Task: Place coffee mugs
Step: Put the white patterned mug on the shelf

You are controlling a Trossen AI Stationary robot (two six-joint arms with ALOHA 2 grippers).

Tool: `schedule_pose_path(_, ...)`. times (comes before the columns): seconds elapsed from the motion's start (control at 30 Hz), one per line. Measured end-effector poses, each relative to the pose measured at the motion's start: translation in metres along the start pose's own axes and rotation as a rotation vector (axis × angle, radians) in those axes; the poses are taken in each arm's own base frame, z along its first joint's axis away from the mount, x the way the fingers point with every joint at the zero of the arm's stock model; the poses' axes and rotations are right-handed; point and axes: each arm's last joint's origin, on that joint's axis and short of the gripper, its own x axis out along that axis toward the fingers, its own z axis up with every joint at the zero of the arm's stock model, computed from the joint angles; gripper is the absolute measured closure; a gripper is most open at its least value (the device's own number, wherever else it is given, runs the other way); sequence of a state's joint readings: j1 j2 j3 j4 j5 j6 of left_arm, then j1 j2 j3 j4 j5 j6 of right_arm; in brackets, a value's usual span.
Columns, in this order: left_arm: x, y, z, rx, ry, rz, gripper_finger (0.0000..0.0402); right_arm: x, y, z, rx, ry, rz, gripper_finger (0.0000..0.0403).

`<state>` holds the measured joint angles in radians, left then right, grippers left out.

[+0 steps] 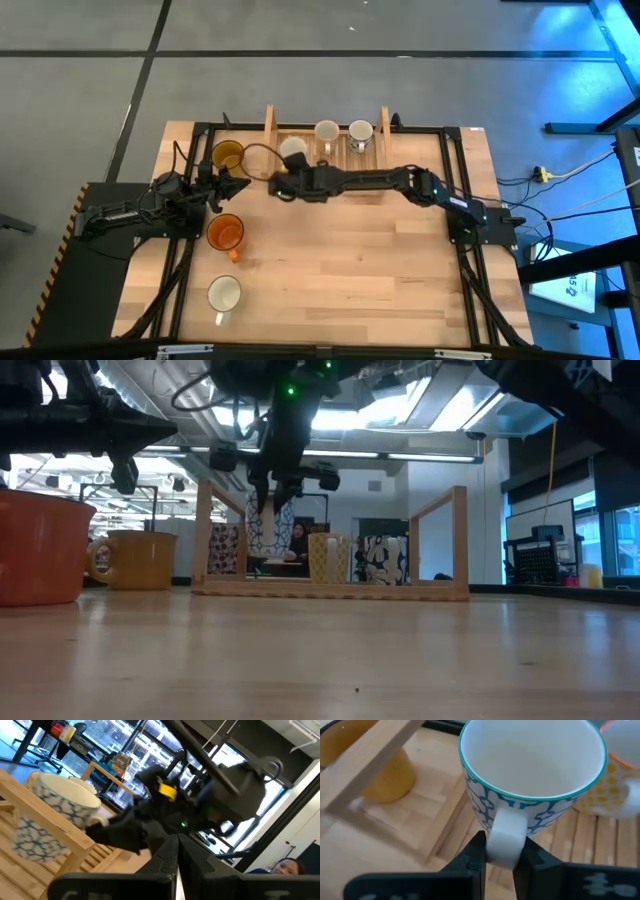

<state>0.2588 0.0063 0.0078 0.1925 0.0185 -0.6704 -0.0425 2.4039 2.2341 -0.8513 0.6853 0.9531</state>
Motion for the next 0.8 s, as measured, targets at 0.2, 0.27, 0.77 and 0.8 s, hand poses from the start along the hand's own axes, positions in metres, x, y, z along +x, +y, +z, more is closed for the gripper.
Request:
schedule_pose_path(0.2,0.0,0.0,0.0,0.0,0.0,-0.001,0.0398,0.016,-0.007,0.018,0.024,0.009,0.043,0.0362)
schedule_pose_path(0.27,0.0,0.0,0.0,0.0,0.001,-0.001,0.0398,0.023,-0.011,0.02,0.031,0.01,0.029,0.0362)
schedule_pose_path(0.77,0.0,0.0,0.0,0.0,0.001,-0.001,0.0398,0.06,-0.026,0.011,0.057,0.016,0.029,0.0362)
schedule_pose_path(0.8,0.0,0.0,0.0,0.0,0.002,-0.002,0.0398,0.061,-0.028,0.01,0.052,0.021,0.021,0.0362)
